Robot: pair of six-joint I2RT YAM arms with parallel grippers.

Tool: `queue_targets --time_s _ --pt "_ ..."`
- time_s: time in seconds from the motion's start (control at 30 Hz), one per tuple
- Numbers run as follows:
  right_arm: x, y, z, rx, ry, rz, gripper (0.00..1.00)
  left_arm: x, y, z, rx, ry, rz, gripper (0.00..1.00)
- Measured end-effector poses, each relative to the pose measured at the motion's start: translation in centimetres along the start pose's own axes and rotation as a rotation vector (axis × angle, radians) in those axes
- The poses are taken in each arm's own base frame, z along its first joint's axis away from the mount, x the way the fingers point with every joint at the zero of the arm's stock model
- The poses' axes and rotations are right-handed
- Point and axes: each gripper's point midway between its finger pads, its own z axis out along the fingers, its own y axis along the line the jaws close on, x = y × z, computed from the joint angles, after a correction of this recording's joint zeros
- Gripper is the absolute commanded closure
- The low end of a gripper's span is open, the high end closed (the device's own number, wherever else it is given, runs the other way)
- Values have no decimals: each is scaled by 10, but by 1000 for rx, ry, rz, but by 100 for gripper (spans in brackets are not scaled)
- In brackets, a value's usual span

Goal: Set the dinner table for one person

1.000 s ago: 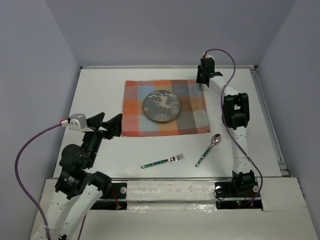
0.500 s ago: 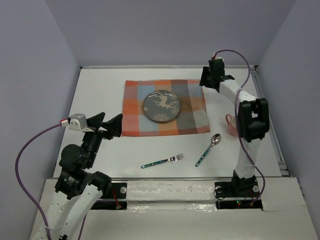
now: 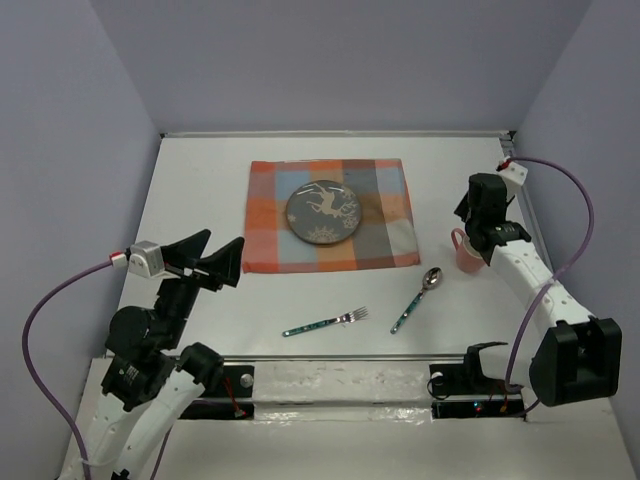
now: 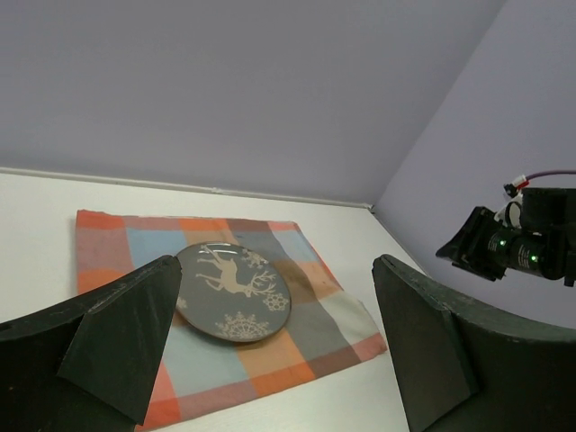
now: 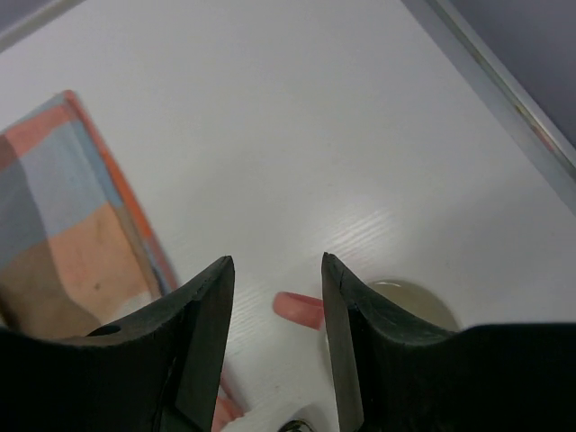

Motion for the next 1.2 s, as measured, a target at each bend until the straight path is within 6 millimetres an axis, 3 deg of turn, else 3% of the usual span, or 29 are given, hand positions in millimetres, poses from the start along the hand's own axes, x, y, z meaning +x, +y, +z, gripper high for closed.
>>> queue_targets --time_s 0.13,0.47,0.9,1.03,1.2 --pt "12 -18 5 66 34 -6 47 -3 -3 -3 14 -9 -6 1" --pt "52 -28 25 140 147 -33 51 -4 -5 -5 28 -13 -12 1" --pt "54 -37 28 184 126 19 55 -3 -6 -5 32 -9 -12 1" --pt "53 -44 18 182 117 19 55 -2 -6 -4 31 -5 -12 1" --pt "37 -46 2 154 67 41 54 -1 -6 -3 29 0 -11 1"
